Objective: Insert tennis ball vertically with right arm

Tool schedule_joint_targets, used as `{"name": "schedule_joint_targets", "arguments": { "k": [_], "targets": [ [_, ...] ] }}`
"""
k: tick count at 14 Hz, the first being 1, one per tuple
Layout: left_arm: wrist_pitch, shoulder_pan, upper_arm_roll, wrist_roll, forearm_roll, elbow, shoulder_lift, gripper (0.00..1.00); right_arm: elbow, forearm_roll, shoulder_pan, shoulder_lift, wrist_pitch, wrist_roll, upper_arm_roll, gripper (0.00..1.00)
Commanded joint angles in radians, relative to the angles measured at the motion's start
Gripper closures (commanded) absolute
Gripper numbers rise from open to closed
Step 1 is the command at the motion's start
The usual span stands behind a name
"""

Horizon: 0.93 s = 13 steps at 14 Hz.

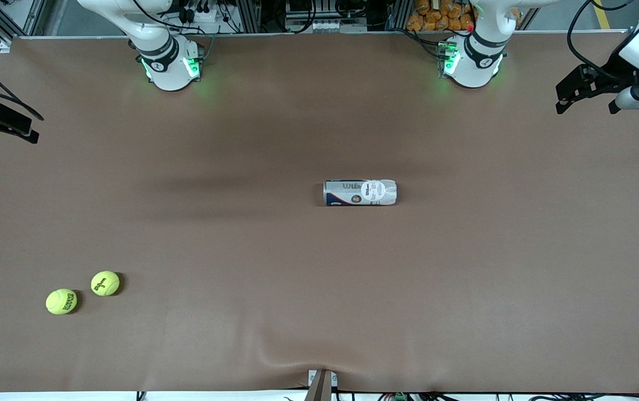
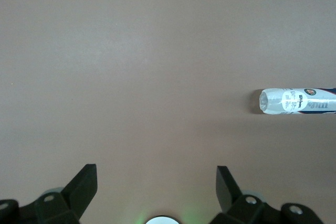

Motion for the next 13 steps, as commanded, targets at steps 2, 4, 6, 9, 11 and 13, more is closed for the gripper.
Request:
{"name": "schedule_joint_targets", "arguments": {
  "k": [2,4,6,9,11,13],
  "targets": [
    [-0.002,-0.004,0.011,0.003,0.005,0.033,0.028,0.0,0.016,0.008,-0.008,0.002,-0.014,0.002,0.005,0.0],
    [-0.002,-0.004,0.011,0.003,0.005,0.039,0.04,0.0,0.016,0.008,-0.008,0.002,-0.014,0.002,0.005,0.0],
    [-0.002,-0.002,0.011,0.003,-0.008,0.071,0.044,0.0,0.016,0.008,-0.008,0.002,-0.014,0.002,0.005,0.0],
    [-0.002,0.001,0.012,-0.003,-0.008,0.085,0.073,0.0,0.016,0.007,-0.008,0.002,-0.014,0.002,0.005,0.0],
    [0.0,0.002,0.012,-0.008,-0.002,0.085,0.099,0.0,0.016,0.007,-0.008,0.002,-0.014,0.002,0.005,0.0],
    [0.001,0.004,0.014,-0.011,0.0,0.098,0.102,0.0,0.016,0.007,-0.008,0.002,-0.014,0.0,0.005,0.0]
  ]
}}
